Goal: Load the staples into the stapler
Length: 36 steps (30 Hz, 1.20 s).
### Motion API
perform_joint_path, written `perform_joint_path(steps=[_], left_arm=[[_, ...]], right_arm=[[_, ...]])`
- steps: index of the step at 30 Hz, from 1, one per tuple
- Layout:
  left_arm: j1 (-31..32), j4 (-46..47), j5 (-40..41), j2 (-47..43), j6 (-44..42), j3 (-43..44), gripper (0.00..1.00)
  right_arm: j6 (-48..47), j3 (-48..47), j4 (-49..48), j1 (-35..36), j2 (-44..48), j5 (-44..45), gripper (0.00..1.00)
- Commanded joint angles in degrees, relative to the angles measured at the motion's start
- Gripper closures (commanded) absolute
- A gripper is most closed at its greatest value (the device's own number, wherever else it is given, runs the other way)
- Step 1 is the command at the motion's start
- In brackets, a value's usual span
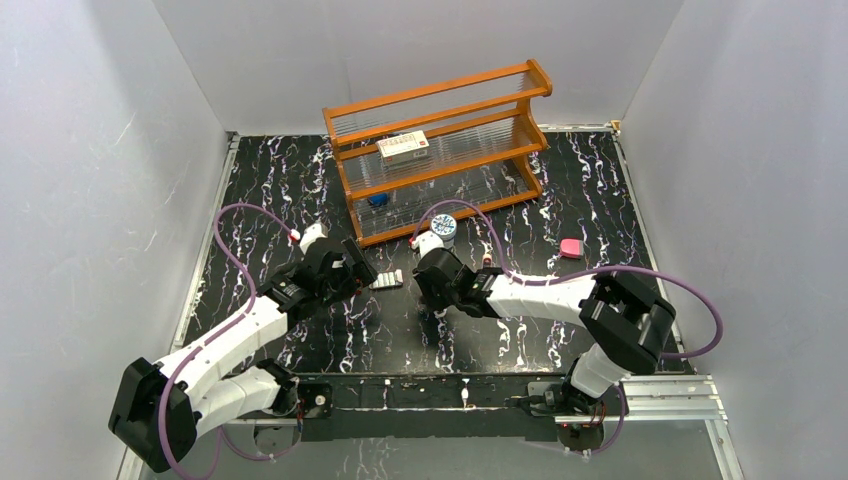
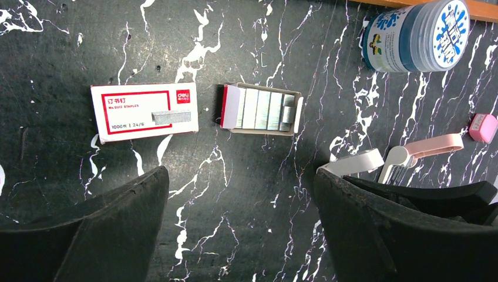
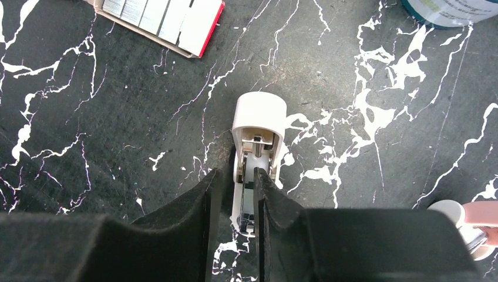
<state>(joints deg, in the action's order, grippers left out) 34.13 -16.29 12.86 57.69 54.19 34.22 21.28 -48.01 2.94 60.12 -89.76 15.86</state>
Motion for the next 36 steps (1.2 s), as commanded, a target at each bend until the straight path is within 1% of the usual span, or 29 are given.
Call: perform_joint_path(steps=[1,13,18,26,29,31,33,36], left_arm=[[-0.1,0.0,0.7,-0.6,0.4,-0.4,0.1],[-0.1,0.7,0.7,0.3,0.6,-0.4,0.1],[-0.1,0.7,0.5,0.6,0.2,0.0,0.11],[-0.2,0.4,1.1,0.3,0.0,0.7,0.1],[-0.1,-0.5,2.0,-0.5,0.3,0.7,0.11],[-0.1,-2.8,4.5,-1.4,2.1,0.4,0.14],[-0.1,-5.0,6.6,-2.6,4.4,-0.2,0.2],[-0.1,-6.0,6.9,-5.3,6.8,-2.4,0.28]], right_arm=[[0.3,-2.1,-1.4,-0.1,-0.5,-0.7,0.66],[3.0,0.3,1.4,0.0,2.0,-1.5,0.66],[3.1,-0.3,2.1,0.0,3.2,-1.4,0.66],[0.8,-8.4,5.2,0.0,3.6,-0.8,0.63],[0.4,-12.0,5.9,0.0,2.1,-2.0,0.6],[0.0,-15.4,7.4,0.0,0.3,-2.9,0.57],[-0.1,-20.0,10.7,0.0,-2.7,-3.0,0.55],[0.0,-25.7,13.5,0.0,-6.9,-4.2,0.56]])
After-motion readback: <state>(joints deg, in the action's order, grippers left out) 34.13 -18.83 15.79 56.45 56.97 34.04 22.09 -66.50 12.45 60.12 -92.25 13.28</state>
